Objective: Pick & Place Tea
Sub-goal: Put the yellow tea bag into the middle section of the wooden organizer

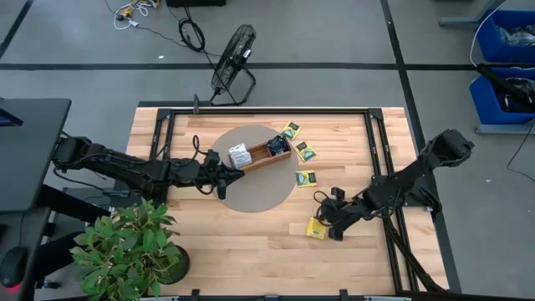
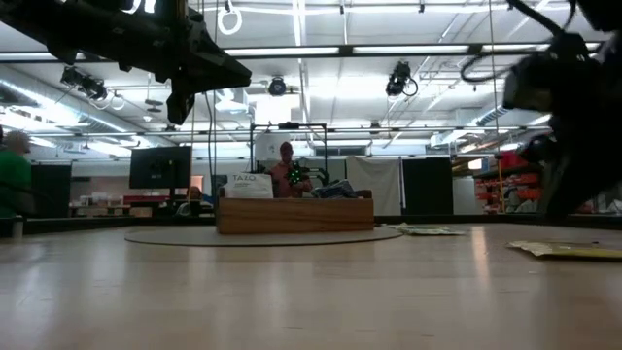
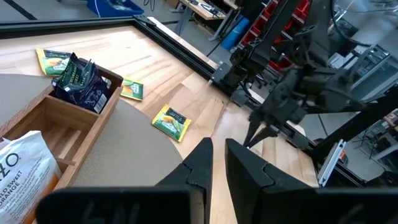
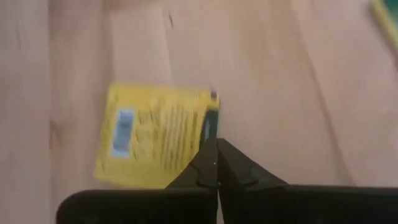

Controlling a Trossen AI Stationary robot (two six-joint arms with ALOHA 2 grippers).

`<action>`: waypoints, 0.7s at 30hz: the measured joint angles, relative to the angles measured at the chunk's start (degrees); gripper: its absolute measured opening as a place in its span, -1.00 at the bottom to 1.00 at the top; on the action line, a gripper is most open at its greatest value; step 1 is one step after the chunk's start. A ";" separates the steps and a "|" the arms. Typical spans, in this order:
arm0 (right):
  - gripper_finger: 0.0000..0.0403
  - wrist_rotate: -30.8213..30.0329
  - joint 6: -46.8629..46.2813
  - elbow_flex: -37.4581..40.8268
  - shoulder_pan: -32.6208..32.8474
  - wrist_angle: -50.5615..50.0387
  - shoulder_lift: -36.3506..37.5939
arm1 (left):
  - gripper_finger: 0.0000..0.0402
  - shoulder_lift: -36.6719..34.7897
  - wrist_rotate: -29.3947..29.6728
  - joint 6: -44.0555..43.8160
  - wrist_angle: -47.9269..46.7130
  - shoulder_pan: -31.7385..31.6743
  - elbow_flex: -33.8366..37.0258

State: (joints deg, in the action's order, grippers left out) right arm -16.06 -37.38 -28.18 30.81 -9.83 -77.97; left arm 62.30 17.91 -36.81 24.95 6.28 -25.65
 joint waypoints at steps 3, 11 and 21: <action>-1.00 -3.35 0.33 -3.20 -0.02 -2.52 1.19 | -0.77 0.00 0.00 -0.01 0.00 0.00 0.00; -0.68 1.08 -8.17 -5.29 2.80 -4.89 2.18 | -0.77 0.00 0.00 0.48 -0.10 0.00 0.00; 0.26 -5.45 -14.56 -2.80 6.60 -4.30 1.30 | -0.77 0.00 0.00 0.61 -0.15 0.00 0.00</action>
State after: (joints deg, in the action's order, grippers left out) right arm -21.51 -51.94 -30.98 37.41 -14.13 -76.68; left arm 62.30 17.91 -36.21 24.80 6.28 -25.65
